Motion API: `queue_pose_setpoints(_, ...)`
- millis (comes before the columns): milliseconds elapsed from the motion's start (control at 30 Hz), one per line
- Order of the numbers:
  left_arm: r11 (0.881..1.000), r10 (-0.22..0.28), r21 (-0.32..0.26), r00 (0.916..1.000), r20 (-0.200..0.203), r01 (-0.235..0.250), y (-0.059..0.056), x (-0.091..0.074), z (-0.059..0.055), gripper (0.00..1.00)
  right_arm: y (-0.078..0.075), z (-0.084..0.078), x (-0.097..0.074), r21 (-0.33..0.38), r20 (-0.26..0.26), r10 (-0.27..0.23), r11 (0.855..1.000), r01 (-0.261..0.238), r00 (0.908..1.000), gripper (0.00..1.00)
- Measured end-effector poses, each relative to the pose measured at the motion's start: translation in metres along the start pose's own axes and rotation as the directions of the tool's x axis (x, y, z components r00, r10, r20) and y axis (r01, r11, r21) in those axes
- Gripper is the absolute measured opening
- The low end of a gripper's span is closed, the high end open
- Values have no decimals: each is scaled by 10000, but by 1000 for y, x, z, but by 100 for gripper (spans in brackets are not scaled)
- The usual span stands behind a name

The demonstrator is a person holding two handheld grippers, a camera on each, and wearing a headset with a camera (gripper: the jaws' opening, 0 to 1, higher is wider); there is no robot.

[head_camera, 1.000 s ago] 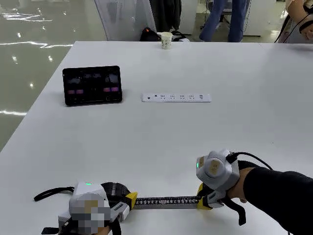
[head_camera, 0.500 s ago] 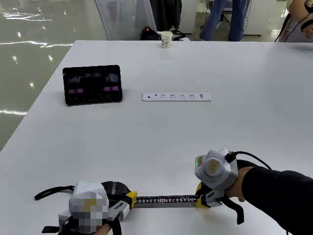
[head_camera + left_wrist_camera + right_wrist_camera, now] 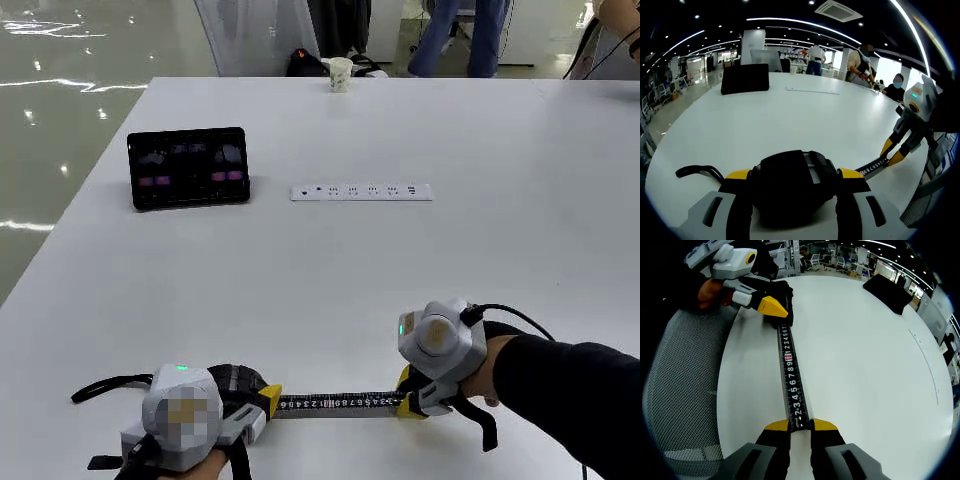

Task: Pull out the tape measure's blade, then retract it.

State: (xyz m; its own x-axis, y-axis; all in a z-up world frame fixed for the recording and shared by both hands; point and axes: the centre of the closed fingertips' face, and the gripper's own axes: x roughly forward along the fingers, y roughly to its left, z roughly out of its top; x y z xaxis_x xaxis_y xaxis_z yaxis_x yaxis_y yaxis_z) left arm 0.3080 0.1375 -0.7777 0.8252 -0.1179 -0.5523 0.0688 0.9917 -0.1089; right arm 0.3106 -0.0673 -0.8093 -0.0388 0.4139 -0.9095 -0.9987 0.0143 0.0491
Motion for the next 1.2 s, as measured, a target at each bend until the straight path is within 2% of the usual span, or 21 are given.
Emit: queue_pose_setpoints(1200,10000,-9,-23,10000,-34,9,0,0,0,63,1,10,5,5,104,105,9999,-105,9999,12)
